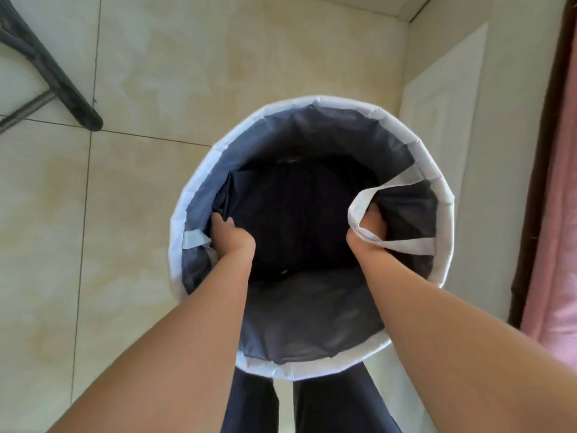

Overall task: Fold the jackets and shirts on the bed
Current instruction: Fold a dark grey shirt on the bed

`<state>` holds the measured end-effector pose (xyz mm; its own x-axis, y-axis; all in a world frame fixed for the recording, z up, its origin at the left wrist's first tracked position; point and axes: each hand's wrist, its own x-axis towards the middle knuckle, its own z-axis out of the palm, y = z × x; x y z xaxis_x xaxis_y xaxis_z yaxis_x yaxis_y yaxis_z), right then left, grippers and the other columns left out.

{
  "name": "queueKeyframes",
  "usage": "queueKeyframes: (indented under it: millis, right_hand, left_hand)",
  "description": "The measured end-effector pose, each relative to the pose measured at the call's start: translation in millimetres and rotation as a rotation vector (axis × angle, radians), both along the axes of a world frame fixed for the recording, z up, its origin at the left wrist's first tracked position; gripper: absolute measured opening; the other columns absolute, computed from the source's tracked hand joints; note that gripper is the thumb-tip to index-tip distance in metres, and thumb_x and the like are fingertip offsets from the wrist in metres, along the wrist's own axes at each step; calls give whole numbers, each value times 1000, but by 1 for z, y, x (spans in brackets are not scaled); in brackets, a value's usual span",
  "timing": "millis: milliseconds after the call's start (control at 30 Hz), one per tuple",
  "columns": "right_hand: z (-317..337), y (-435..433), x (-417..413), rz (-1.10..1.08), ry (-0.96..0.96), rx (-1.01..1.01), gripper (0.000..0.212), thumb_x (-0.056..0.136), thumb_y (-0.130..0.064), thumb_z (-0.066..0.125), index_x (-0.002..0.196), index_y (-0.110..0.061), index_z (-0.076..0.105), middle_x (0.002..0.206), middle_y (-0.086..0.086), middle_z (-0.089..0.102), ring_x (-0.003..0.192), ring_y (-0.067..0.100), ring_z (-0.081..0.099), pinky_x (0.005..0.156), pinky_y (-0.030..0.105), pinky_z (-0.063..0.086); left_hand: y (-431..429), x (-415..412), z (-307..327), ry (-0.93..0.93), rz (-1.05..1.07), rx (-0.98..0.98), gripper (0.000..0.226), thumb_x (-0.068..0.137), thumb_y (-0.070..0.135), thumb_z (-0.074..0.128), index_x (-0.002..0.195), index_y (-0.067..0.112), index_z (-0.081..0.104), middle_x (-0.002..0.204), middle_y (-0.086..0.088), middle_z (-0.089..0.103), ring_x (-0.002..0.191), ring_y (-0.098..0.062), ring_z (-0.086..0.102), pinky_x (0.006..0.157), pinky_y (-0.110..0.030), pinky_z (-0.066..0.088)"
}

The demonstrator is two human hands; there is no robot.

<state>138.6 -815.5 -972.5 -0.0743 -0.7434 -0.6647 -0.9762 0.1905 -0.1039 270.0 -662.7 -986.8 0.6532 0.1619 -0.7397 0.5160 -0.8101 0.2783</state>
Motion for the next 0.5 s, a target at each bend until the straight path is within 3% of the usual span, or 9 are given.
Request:
queueKeyframes:
  millis: [100,167,267,333,400,500]
  right_hand:
    - [-24,1,7,0,61,-3,41,97,-10,47,136,1,40,140,18,45,130,31,44,101,33,35]
    - [-22,17,16,30,121,-68,56,94,-16,52,142,2,29,146,18,36,134,29,36,106,32,28]
    - [1,57,22,358,43,-159,100,82,-16,67,151,-4,-4,158,20,0,146,33,9,119,41,13]
    - [5,63,15,651,-11,-177,117,76,-3,69,151,-26,-18,157,13,-23,147,36,-3,120,49,13]
    - [-15,42,6,741,-45,-74,111,81,6,59,150,-36,-18,154,6,-34,146,37,-13,119,53,9]
    - [-45,6,-5,758,5,-86,94,90,8,46,152,-28,-15,156,4,-29,147,33,-14,121,48,3]
  left_hand:
    - [1,6,-26,-43,-111,89,55,95,-1,41,148,8,27,147,-12,41,138,-26,37,117,-39,24]
    - [3,-10,-25,-167,-239,127,67,88,-3,51,148,4,21,151,-17,32,141,-31,29,117,-42,25]
    - [13,-44,-2,-437,-511,122,88,81,-2,63,152,5,10,156,-14,17,143,-31,22,118,-41,23]
    - [15,-54,5,-489,-828,128,104,74,-8,64,154,14,2,159,-13,8,144,-33,18,119,-46,19]
    - [17,-44,-3,-400,-1043,177,118,72,-11,62,152,28,-16,160,-11,-14,148,-35,-1,120,-49,10]
    - [17,-13,-16,-233,-1124,257,115,77,-12,59,148,24,-25,158,-3,-27,148,-25,-12,118,-37,23]
